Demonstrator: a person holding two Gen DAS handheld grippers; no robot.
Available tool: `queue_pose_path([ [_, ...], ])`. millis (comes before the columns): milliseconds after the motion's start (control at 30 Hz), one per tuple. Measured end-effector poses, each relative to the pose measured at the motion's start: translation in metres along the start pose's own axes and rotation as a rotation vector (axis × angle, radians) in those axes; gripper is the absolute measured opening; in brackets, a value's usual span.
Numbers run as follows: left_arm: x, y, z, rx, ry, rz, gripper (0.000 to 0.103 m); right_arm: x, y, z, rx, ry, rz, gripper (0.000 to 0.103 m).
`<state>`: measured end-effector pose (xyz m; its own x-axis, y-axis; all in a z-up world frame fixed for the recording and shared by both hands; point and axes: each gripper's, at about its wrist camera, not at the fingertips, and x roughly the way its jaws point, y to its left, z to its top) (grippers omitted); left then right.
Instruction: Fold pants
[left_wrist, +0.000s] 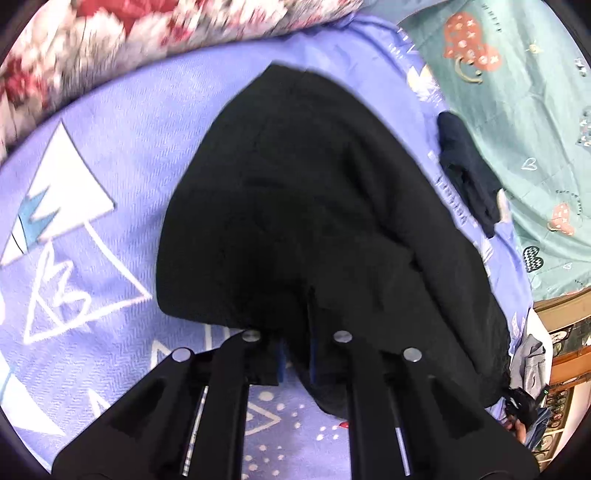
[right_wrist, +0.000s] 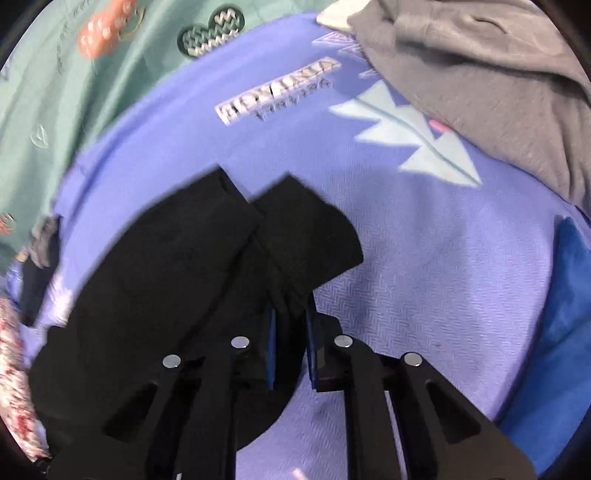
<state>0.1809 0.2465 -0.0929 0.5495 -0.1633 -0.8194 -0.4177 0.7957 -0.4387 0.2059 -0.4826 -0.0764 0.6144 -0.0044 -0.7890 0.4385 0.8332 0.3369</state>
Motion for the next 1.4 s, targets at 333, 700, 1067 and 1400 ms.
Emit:
queue_pose_path([
  [333, -0.071, 0.000, 0.006, 0.063, -0.111, 0.015, 0.008, -0.078, -0.032, -0.070, -0.078, 0.098, 0.066, 0.014],
  [700, -0.051, 0.043, -0.004, 0.011, -0.057, 0.240, 0.038, -0.114, -0.016, -0.080, -0.222, -0.117, -0.173, 0.081],
  [1067, -0.110, -0.015, -0.019, 0.199, -0.346, 0.285, 0.092, 0.036, 0.031, -0.024, -0.223, 0.158, -0.045, 0.064],
  [1400, -0.014, -0.090, -0.036, 0.419, -0.200, 0.228, 0.092, -0.024, 0.081, 0.026, -0.407, -0.181, -0.141, 0.015],
])
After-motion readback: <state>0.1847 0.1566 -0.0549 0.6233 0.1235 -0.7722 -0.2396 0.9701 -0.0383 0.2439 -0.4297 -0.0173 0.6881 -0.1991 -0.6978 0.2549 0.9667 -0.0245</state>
